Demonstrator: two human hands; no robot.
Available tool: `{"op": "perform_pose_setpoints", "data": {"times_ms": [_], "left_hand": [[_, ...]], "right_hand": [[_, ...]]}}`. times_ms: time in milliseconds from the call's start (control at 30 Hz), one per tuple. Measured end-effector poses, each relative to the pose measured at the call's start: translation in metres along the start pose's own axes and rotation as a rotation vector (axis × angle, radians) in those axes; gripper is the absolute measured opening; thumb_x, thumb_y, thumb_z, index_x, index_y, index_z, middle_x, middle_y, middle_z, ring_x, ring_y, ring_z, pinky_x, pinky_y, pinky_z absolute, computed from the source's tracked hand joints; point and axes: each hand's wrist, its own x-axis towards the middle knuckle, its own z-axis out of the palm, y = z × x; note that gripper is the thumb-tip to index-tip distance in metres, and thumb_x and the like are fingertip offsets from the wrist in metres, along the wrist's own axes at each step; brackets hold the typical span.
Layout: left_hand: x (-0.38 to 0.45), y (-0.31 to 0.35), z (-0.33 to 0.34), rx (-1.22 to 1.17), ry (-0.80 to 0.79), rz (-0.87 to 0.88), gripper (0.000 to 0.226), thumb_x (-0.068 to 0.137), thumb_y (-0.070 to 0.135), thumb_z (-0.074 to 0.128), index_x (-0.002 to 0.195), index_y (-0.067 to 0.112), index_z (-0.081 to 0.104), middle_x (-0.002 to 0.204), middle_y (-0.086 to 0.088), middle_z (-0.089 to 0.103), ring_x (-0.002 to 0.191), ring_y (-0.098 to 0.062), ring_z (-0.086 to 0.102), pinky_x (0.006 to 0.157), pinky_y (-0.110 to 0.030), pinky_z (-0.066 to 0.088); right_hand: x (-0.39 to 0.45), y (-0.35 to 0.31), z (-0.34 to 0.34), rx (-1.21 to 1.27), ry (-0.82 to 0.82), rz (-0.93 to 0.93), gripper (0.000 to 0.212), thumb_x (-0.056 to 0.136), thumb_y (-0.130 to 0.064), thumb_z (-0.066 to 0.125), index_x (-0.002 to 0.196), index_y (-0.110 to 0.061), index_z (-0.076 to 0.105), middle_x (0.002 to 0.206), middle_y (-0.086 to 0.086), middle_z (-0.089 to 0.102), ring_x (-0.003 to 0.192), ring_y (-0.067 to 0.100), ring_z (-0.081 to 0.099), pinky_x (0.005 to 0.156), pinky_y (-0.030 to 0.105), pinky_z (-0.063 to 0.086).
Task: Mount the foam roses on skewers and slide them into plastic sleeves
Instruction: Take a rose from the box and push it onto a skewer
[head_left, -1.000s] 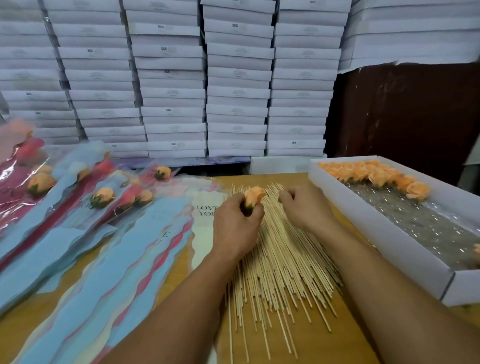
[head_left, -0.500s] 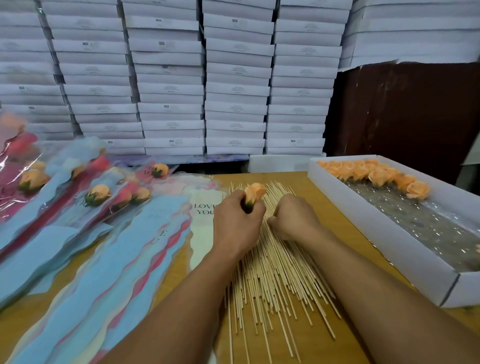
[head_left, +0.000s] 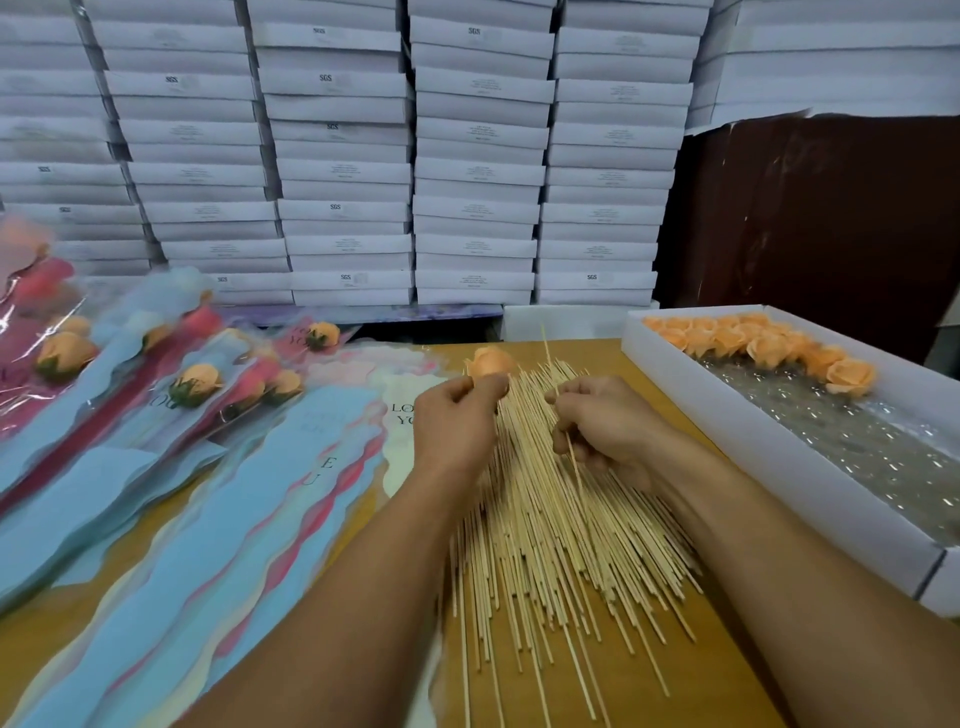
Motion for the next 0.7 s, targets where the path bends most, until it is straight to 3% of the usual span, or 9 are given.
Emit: {"op": "perform_pose_setpoints", "data": {"times_ms": [67,133,233,400,467,567,700], "left_hand": [[0.001,0.005,-0.002,-0.294,-0.046,-0.207,0.020,0.091,0.020,0.064,0.086,0.001,0.068,0.069,-0.005,0.053,0.056,-0.015,0.043,0.050,-0.026,0.040],[0.003,0.010,-0.006,-0.509,-0.113,-0.333,0.022,0.096,0.022,0.059,0.100,0.002,0.065,0.069,-0.005,0.051,0.055,-0.013,0.041,0.047,-0.021,0.038],[0.006,0.015,-0.013,-0.680,-0.179,-0.390,0.026,0.097,0.026,0.057,0.098,0.001,0.063,0.069,-0.005,0.048,0.056,-0.011,0.040,0.052,-0.019,0.036],[0.006,0.020,-0.017,-0.841,-0.251,-0.411,0.033,0.097,0.030,0.056,0.090,-0.001,0.065,0.069,-0.006,0.050,0.059,-0.012,0.044,0.057,-0.020,0.037],[0.007,0.021,-0.018,-0.880,-0.266,-0.414,0.034,0.097,0.031,0.057,0.090,-0.001,0.066,0.068,-0.006,0.051,0.059,-0.012,0.046,0.056,-0.020,0.039],[0.006,0.022,-0.021,-0.913,-0.274,-0.426,0.036,0.097,0.032,0.059,0.090,-0.002,0.066,0.067,-0.006,0.053,0.056,-0.012,0.046,0.051,-0.019,0.042],[0.004,0.028,-0.022,-0.921,-0.280,-0.416,0.037,0.098,0.035,0.059,0.088,-0.001,0.067,0.069,-0.005,0.055,0.055,-0.011,0.048,0.050,-0.018,0.042]], "right_hand": [[-0.005,-0.003,0.000,0.036,-0.043,-0.005,0.025,0.093,-0.004,0.041,0.110,-0.014,0.057,0.051,0.004,0.056,0.039,0.013,0.036,0.035,0.019,0.023],[-0.010,-0.007,0.002,0.054,-0.049,-0.041,0.023,0.096,-0.011,0.040,0.111,-0.017,0.056,0.047,0.002,0.052,0.037,0.012,0.033,0.034,0.018,0.020],[-0.018,-0.011,0.008,0.052,-0.056,-0.113,0.018,0.106,-0.025,0.042,0.109,-0.017,0.057,0.045,0.000,0.052,0.034,0.011,0.034,0.032,0.018,0.021],[-0.030,-0.018,0.017,0.195,-0.170,-0.139,0.014,0.091,-0.004,0.055,0.079,-0.006,0.062,0.064,0.007,0.060,0.042,0.010,0.044,0.031,0.020,0.029],[-0.032,-0.019,0.015,0.220,-0.240,-0.130,0.016,0.087,0.002,0.052,0.089,-0.004,0.066,0.063,0.007,0.059,0.041,0.010,0.043,0.030,0.019,0.027],[-0.033,-0.019,0.014,0.183,-0.321,-0.105,0.043,0.084,0.006,0.041,0.117,-0.015,0.060,0.056,0.008,0.058,0.034,0.012,0.039,0.030,0.015,0.024],[-0.037,-0.021,0.018,0.045,-0.258,-0.197,0.029,0.108,-0.022,0.035,0.122,-0.026,0.060,0.046,0.002,0.050,0.031,0.013,0.031,0.034,0.016,0.020]]}}
